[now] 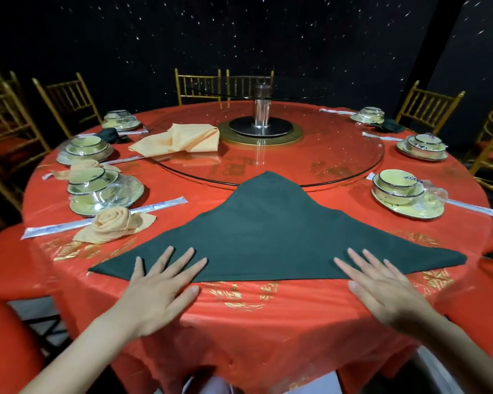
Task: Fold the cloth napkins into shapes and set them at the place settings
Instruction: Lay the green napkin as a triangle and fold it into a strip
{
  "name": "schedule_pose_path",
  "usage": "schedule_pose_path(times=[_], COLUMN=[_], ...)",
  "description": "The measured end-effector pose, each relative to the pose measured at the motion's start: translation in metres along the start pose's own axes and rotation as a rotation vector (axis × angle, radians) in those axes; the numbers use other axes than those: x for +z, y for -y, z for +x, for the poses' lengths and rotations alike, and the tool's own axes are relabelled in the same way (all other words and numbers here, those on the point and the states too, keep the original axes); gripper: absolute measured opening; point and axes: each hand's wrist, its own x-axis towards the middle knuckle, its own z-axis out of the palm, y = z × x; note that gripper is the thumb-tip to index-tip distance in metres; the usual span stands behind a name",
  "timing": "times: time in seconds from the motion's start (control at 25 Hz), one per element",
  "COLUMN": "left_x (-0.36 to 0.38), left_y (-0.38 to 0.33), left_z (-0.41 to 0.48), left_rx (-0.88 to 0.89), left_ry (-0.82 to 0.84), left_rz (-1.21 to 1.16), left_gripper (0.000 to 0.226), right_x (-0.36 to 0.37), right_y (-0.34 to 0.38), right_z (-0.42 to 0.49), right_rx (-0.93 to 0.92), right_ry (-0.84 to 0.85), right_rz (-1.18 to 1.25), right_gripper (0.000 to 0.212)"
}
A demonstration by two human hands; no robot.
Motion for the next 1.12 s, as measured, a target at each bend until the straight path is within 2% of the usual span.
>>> schedule_pose_path(times=[0.16, 0.28, 0.44, 0.56, 0.64, 0.72, 0.84, 0.92, 1.0, 1.12], left_x=[-0.003, -0.002, -0.004, -0.017, -0.022, -0.016, 0.002, 0.005, 0.002, -0.003], left_y=[0.015, 0.037, 0.060, 0.031, -0.011, -0.040, -0.050, -0.048, -0.052, -0.052], left_z=[-0.005, -0.013, -0.024, -0.013, 0.001, 0.013, 0.024, 0.024, 0.024, 0.029], left_rx=[0.035, -0.008, -0.064, -0.076, 0.039, 0.150, 0.159, 0.151, 0.151, 0.160], left_ry=[-0.012, -0.052, -0.029, -0.080, -0.122, -0.086, -0.059, -0.050, -0.023, -0.019], left_rz=[-0.026, -0.028, -0.017, -0.015, -0.013, -0.040, -0.029, -0.024, -0.033, -0.051], left_gripper=[0.077, 0.074, 0.075, 0.090, 0.086, 0.083, 0.092, 0.092, 0.089, 0.098], right_x=[0.006, 0.014, 0.022, 0.018, 0.010, 0.004, -0.001, -0.002, -0.001, -0.004], right_y=[-0.007, -0.014, -0.022, -0.019, -0.013, -0.012, -0.038, -0.059, -0.080, -0.100], right_z=[0.005, 0.005, 0.007, 0.007, 0.006, 0.005, 0.001, -0.004, -0.014, -0.023], right_rx=[0.011, -0.002, 0.003, -0.008, -0.030, -0.012, 0.109, 0.205, 0.263, 0.343], right_ry=[-0.005, -0.056, -0.061, -0.056, -0.033, -0.015, -0.013, 0.009, 0.012, 0.000], right_rz=[-0.050, 0.004, 0.040, 0.024, 0.022, 0.057, 0.102, 0.113, 0.093, 0.082], right_gripper=[0.061, 0.060, 0.061, 0.065, 0.075, 0.079, 0.062, 0.059, 0.069, 0.101])
